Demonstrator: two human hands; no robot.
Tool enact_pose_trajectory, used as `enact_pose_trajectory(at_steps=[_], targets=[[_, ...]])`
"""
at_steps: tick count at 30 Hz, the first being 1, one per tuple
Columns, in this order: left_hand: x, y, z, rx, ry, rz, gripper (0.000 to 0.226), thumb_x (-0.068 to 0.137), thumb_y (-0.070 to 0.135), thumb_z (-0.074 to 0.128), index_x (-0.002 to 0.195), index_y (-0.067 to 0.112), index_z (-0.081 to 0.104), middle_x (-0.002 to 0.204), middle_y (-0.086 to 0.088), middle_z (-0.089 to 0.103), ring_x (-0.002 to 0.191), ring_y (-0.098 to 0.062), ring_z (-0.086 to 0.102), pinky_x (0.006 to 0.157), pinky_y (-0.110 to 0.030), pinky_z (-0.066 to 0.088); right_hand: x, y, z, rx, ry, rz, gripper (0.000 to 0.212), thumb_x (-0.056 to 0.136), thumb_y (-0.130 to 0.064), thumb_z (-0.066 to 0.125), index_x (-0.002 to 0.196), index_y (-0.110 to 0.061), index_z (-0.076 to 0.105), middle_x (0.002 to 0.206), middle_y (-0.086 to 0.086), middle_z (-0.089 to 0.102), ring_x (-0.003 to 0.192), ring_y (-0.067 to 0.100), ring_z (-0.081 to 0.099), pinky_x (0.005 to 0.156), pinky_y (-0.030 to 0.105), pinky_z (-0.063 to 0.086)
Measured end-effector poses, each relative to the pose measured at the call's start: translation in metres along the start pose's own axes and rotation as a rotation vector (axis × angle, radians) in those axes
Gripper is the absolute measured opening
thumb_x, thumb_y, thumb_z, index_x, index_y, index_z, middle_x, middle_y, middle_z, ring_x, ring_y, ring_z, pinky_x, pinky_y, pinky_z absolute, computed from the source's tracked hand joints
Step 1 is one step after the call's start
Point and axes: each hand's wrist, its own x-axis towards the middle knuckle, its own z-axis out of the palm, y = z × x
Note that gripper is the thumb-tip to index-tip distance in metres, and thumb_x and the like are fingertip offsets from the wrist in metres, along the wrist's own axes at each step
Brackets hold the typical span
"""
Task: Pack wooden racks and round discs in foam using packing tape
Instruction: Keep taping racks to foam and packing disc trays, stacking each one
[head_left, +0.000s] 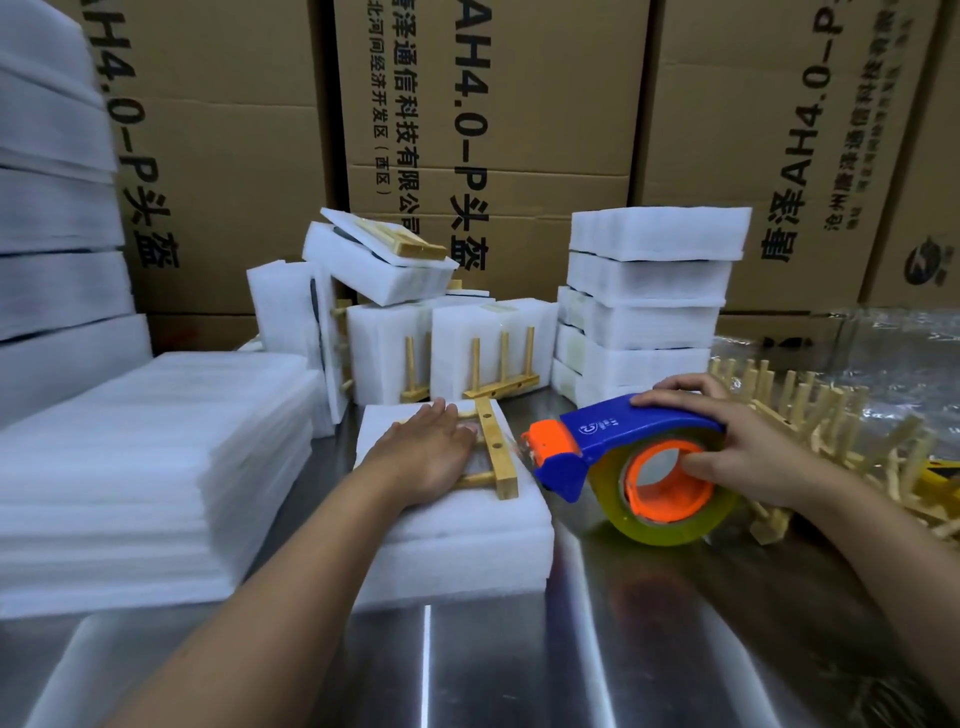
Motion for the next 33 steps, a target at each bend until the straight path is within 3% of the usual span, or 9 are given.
enact_pose_trajectory(at_steps=[3,5,9,12,15,22,25,29,33], targets=[[0.001,-0.002,0.0,-0.008,0.007,-0.007,0.052,0.102,0.031,0.011,0.143,0.003,0.026,0.155,-0.012,0.015,0.146,-0.02,0.005,0.115,-0.044,0.015,-0.003,0.003,-0.002,0.005,0.017,0.024,0.073,0.077,0.014,0.058,0.115,-0.048,0.057,0.127,-0.019,0.037,0.115,-0.006,0.042,0.072,0.008,0.045],[0.0,-0.001,0.0,-0.019,0.003,-0.009,0.053,0.102,0.033,0.011,0.146,0.005,0.022,0.157,-0.01,0.012,0.146,-0.017,0.002,0.116,-0.044,0.013,-0.008,0.004,-0.007,0.03,0.028,0.035,0.074,0.077,0.015,0.059,0.116,-0.047,0.056,0.127,-0.016,0.038,0.115,-0.002,0.044,0.075,0.009,0.047],[-0.003,0.003,-0.001,-0.051,0.004,-0.018,0.055,0.102,0.036,0.012,0.151,0.01,0.011,0.16,-0.003,-0.002,0.146,-0.013,-0.004,0.117,-0.039,0.005,-0.013,0.001,-0.02,0.107,0.028,0.053,0.077,0.078,0.014,0.062,0.115,-0.053,0.059,0.122,-0.018,0.04,0.1,0.003,0.057,0.077,0.028,0.056],[-0.005,0.003,-0.002,-0.077,0.004,-0.029,0.055,0.102,0.037,0.012,0.151,0.011,0.007,0.159,-0.002,-0.004,0.146,-0.012,-0.005,0.116,-0.038,0.003,-0.011,-0.001,-0.032,0.066,0.012,0.056,0.077,0.078,0.011,0.064,0.111,-0.059,0.058,0.121,-0.024,0.038,0.1,-0.002,0.055,0.07,0.022,0.054],[-0.005,0.002,-0.001,-0.049,-0.007,-0.031,0.056,0.102,0.037,0.011,0.151,0.012,0.003,0.159,-0.002,-0.006,0.146,-0.012,-0.006,0.116,-0.037,0.002,-0.013,0.001,-0.045,0.029,0.025,0.055,0.077,0.079,0.009,0.065,0.109,-0.061,0.059,0.123,-0.02,0.039,0.105,-0.003,0.052,0.073,0.022,0.051],[-0.006,0.003,-0.002,-0.067,0.004,-0.035,0.056,0.102,0.038,0.012,0.151,0.012,0.003,0.159,-0.002,-0.005,0.146,-0.012,-0.006,0.116,-0.035,0.001,0.002,-0.016,-0.038,-0.352,-0.136,-0.033,0.083,0.079,0.002,0.066,0.114,-0.07,0.045,0.122,-0.034,0.026,0.112,-0.007,0.036,0.084,0.023,0.04],[-0.006,0.004,-0.002,-0.062,0.008,-0.038,0.056,0.102,0.038,0.012,0.151,0.012,0.003,0.159,-0.002,-0.005,0.146,-0.012,-0.005,0.115,-0.034,0.001,0.011,-0.024,-0.023,-0.454,-0.231,-0.056,0.08,0.081,-0.003,0.064,0.116,-0.071,0.04,0.121,-0.041,0.018,0.107,-0.009,0.038,0.076,0.021,0.045],[-0.005,0.003,-0.001,-0.051,0.015,-0.033,0.056,0.102,0.037,0.013,0.151,0.012,0.004,0.159,-0.003,-0.004,0.146,-0.012,-0.005,0.115,-0.035,0.001,0.019,-0.024,-0.013,-0.402,-0.249,-0.017,0.077,0.081,0.003,0.059,0.116,-0.064,0.045,0.12,-0.035,0.025,0.098,0.003,0.05,0.077,0.026,0.048],[-0.003,0.003,0.0,-0.059,0.026,-0.038,0.056,0.102,0.037,0.014,0.151,0.012,0.005,0.159,-0.002,-0.003,0.146,-0.012,-0.004,0.116,-0.036,0.001,0.022,-0.02,-0.01,-0.329,-0.259,0.005,0.08,0.08,0.008,0.056,0.111,-0.065,0.05,0.117,-0.032,0.031,0.097,-0.003,0.048,0.075,0.023,0.047]])
